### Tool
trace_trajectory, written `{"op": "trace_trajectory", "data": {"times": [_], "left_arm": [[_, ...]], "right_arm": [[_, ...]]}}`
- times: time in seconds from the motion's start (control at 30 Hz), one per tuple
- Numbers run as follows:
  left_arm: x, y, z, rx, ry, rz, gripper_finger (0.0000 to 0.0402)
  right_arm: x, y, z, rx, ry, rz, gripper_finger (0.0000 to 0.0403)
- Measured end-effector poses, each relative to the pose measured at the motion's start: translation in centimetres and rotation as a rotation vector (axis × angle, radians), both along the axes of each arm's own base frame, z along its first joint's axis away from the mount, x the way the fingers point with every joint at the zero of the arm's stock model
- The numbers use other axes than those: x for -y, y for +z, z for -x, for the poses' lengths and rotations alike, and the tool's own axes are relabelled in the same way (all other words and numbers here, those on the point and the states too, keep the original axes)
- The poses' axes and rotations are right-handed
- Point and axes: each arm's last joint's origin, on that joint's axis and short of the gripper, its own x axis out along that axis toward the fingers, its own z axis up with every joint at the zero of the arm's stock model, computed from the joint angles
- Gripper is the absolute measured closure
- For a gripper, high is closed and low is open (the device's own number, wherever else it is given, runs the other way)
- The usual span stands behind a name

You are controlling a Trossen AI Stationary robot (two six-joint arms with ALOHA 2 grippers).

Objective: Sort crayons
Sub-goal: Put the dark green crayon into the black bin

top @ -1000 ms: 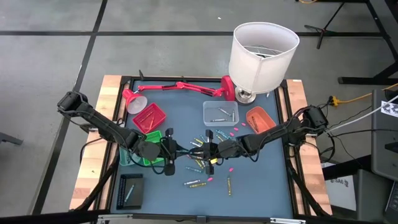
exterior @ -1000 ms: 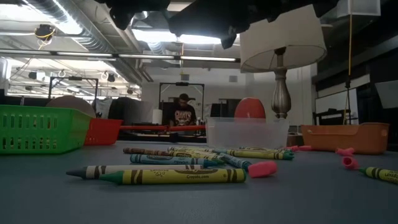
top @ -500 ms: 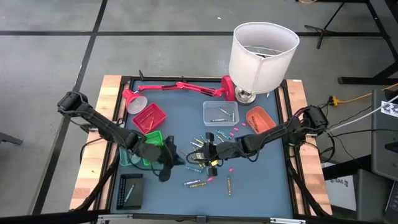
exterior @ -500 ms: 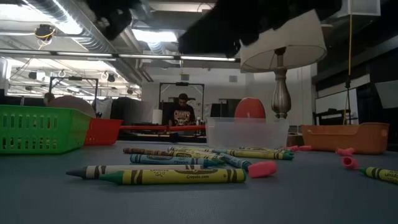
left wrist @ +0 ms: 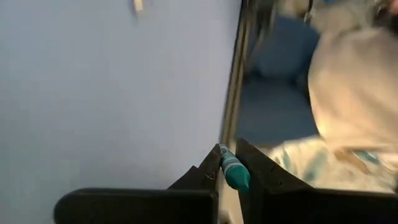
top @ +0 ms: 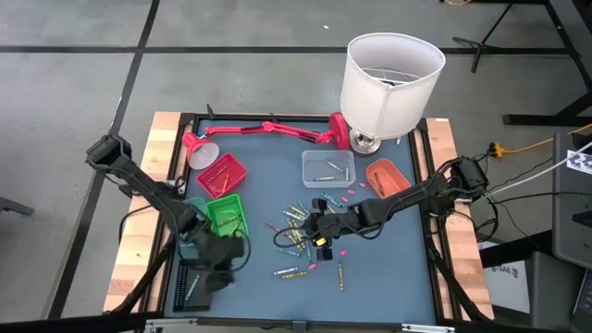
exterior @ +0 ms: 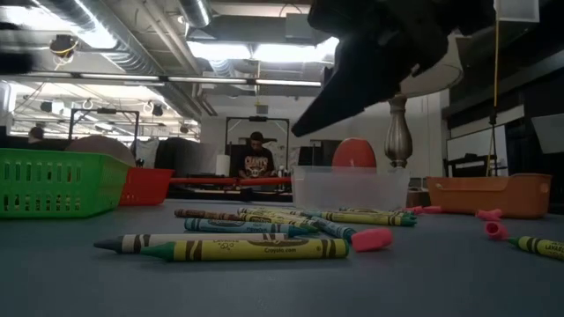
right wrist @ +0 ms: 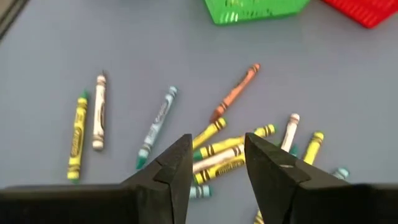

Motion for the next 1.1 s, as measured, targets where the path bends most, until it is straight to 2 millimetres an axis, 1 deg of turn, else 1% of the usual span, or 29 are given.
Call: {"op": "trace_trajectory", "data": {"times": [0.2, 0.33, 0.53, 0.73, 0.93, 1.1], "left_arm": [[2.2, -0.6, 3.0, -0.252, 0.034, 0.054, 0.0386], [3.4, -0.8, 4.8, -0.369, 0.066, 0.055, 0.0386], [4.0, -1.3, 7.0, -0.503, 0.160, -0.003, 0.0386], [3.8, -1.7, 8.1, -0.524, 0.275, -0.103, 0.0385], [3.5, -1.9, 8.3, -0.525, 0.295, -0.136, 0.0385], [3.3, -1.9, 8.2, -0.480, 0.331, -0.166, 0.0384]], "right_arm": [[0.0, -0.1, 0.1, -0.018, 0.000, 0.005, 0.0258], [0.1, -0.2, 0.2, -0.026, -0.001, 0.008, 0.0258], [0.1, -0.3, 0.3, -0.044, -0.001, 0.013, 0.0258], [0.2, -0.7, 0.7, -0.099, -0.021, 0.013, 0.0258], [0.4, -1.3, 1.3, -0.188, -0.066, 0.003, 0.0258], [0.8, -1.6, 1.8, -0.229, -0.139, 0.049, 0.0258]]}}
